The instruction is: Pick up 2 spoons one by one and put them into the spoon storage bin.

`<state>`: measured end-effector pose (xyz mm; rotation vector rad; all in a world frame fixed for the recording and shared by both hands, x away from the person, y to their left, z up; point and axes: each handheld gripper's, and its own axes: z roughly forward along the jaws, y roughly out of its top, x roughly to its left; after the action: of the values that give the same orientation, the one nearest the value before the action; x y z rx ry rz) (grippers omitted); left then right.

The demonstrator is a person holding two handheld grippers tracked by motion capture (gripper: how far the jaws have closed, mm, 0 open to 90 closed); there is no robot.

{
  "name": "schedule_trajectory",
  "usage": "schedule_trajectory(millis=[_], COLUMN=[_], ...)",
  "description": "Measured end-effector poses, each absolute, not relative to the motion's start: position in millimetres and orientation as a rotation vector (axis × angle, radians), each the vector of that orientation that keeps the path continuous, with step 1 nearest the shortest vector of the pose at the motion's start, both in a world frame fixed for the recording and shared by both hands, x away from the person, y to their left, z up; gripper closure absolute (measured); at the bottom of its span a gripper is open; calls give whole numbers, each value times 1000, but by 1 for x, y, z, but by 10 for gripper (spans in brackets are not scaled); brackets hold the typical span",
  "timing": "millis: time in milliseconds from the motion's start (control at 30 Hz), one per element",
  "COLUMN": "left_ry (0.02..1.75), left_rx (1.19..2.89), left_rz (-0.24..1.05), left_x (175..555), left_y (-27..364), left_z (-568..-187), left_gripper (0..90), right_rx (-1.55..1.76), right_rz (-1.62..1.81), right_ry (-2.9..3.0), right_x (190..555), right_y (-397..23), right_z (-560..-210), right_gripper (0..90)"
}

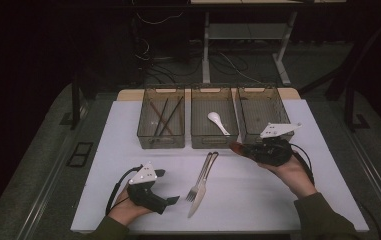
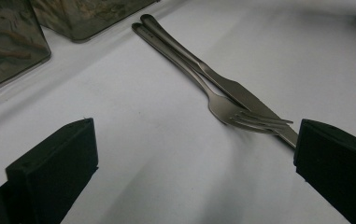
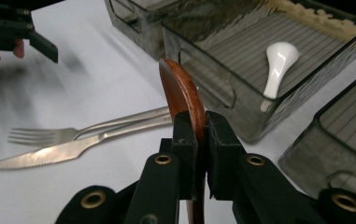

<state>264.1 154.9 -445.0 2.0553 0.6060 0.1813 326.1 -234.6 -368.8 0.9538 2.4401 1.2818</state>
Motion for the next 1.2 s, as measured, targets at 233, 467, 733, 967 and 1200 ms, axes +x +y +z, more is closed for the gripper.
schedule_trajectory(millis=[233, 467, 733, 967, 1200], left_ry=[604, 602, 588, 586, 590], left_rx=[2052, 2054, 2059, 2054, 2050], left_rz=[186, 191, 199, 206, 203], left_x=[264, 264, 261, 261, 261], left_y=[154, 154, 153, 153, 154], left_z=[-445, -444, -442, -442, -441], left_gripper=[0, 0, 0, 0, 0], right_rx=[951, 959, 960, 975, 1016], right_rz=[1304, 1343, 1361, 1353, 1389], right_ry=[2403, 2363, 2339, 2332, 2294], right_x=[337, 350, 371, 391, 416], right_y=[-228, -217, -200, -185, -174], right_z=[-361, -352, -342, -337, -330], right_gripper=[825, 825, 825, 825, 825])
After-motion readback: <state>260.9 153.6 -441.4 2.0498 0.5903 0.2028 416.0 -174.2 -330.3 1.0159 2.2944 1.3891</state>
